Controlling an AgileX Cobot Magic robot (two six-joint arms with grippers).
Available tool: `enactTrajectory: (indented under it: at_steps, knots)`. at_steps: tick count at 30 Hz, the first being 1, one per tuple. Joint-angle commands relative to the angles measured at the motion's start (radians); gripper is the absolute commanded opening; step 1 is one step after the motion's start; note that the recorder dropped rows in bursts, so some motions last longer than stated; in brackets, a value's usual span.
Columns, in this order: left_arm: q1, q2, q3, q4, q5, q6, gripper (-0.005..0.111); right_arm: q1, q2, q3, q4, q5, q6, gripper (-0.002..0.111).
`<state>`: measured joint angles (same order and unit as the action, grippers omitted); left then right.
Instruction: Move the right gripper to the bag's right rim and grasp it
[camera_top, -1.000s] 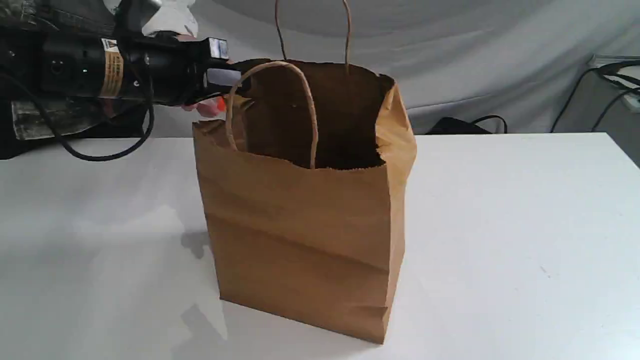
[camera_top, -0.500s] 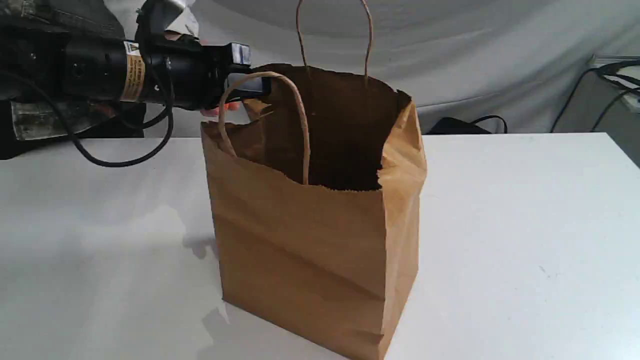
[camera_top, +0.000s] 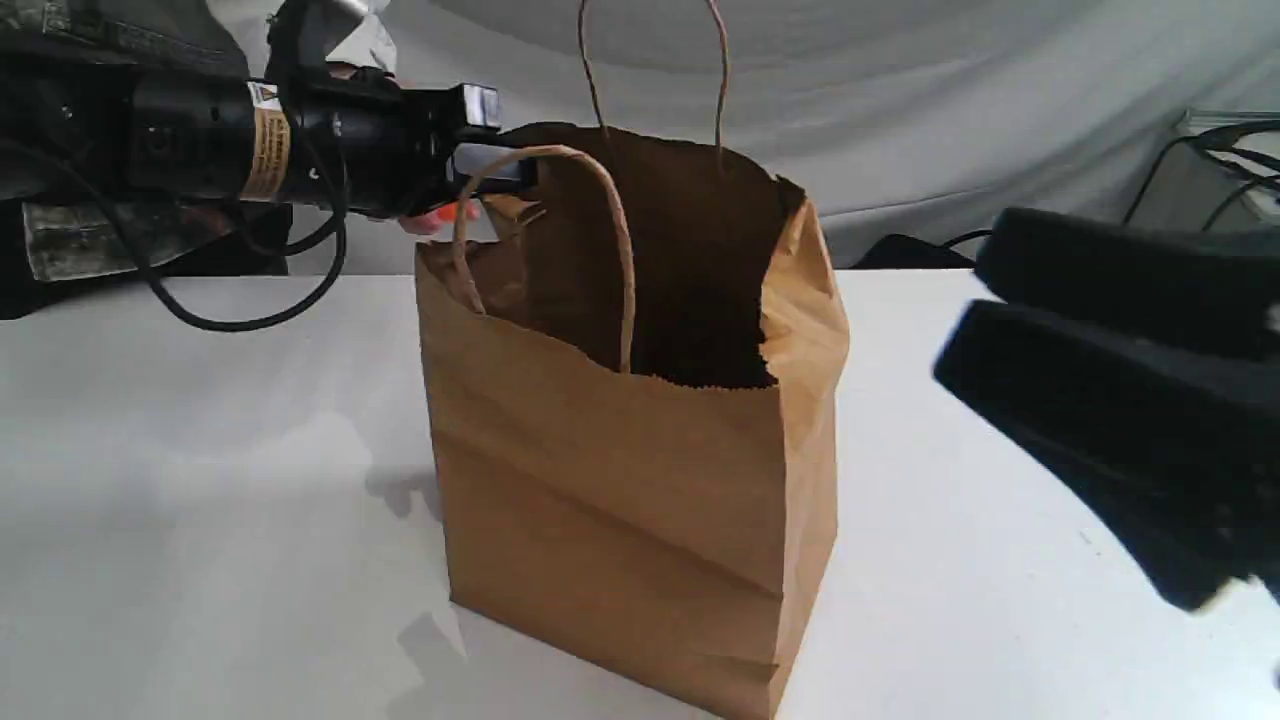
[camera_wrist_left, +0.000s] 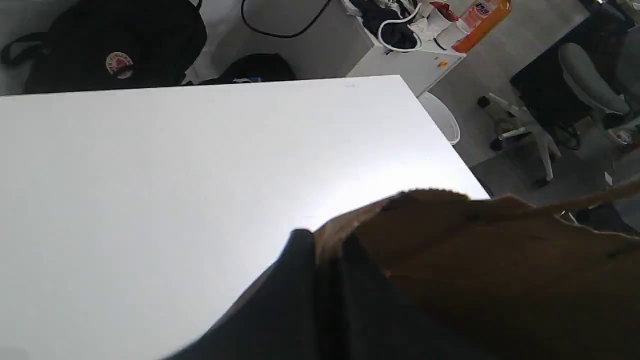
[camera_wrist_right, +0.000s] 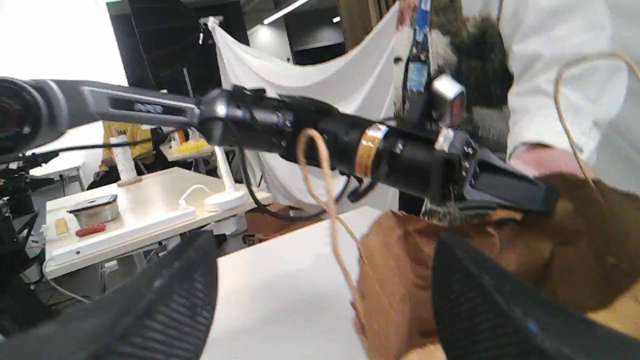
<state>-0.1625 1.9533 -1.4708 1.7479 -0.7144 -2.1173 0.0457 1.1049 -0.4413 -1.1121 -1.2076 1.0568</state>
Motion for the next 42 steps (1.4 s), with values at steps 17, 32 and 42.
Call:
enactTrajectory:
  at_steps: [17, 32, 42]
  knots:
    - [-0.005, -0.004, 0.006, -0.004, 0.012, -0.021, 0.0, 0.381, 0.333, -0.328, -0.008, 0.342, -0.217, 0.064]
    - [-0.005, -0.013, -0.02, -0.004, 0.088, -0.021, 0.0, 0.386, 0.333, -0.328, -0.105, 0.513, -0.212, 0.0]
    - [-0.005, -0.013, -0.021, -0.004, 0.15, -0.024, 0.0, 0.386, 0.333, -0.551, -0.526, 0.542, 0.455, 0.0]
